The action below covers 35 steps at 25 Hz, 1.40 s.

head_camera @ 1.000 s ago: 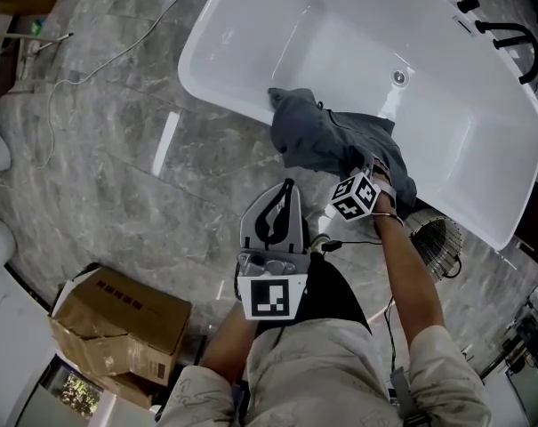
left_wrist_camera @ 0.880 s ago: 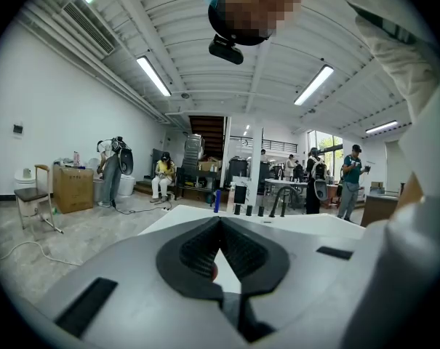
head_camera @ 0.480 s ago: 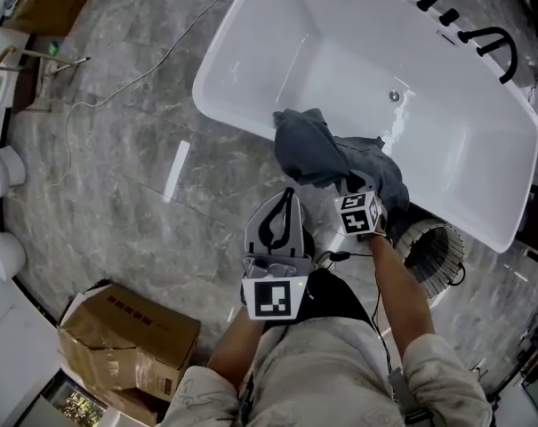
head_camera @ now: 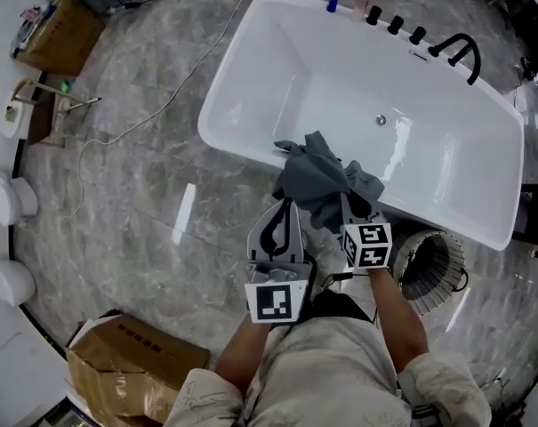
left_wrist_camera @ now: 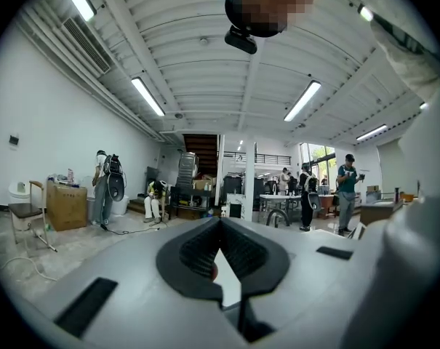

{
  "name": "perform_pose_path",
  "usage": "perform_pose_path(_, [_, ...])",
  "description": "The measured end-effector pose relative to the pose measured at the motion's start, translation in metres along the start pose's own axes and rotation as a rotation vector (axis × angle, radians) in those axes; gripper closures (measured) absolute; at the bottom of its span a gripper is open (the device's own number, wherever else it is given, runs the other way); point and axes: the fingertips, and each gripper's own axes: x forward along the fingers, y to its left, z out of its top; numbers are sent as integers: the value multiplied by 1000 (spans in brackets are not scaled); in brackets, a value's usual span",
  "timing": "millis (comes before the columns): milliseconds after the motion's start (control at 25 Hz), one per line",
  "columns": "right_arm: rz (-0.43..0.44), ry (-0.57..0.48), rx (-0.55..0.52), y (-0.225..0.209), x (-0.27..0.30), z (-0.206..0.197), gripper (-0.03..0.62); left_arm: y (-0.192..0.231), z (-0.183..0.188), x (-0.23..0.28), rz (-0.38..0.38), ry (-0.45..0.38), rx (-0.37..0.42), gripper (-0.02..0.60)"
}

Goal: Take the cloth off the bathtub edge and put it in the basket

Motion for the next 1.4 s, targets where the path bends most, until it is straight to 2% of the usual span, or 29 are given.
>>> perform_pose_path(120, [6, -104, 33, 1, -31, 37, 592, -7, 18, -2, -3, -34, 9, 586])
perform_pose_path(400, [-3, -345, 10, 2, -112, 128, 592, -13, 61, -9, -9, -98, 25, 586])
perform_pose_path(600, [-20, -553, 0, -1, -179, 197, 592, -24, 96, -9, -33, -157, 46, 586])
perform_pose_path(800, [-103, -774, -73, -5, -248, 258, 592, -35, 137, -1, -62, -196, 84, 586])
perform_pose_path(1040, [-246, -944, -137, -6, -317, 290, 592, -33, 173, -5, -93, -237, 112, 586])
perform_pose_path(1240, [-332, -1005, -127, -20, -350, 299, 592, -42, 184, 7, -145, -254, 102, 586])
perform_pose_path(1400, [-425, -1026, -110, -40, -372, 293, 592, -66, 181, 25, -228, -249, 93, 586])
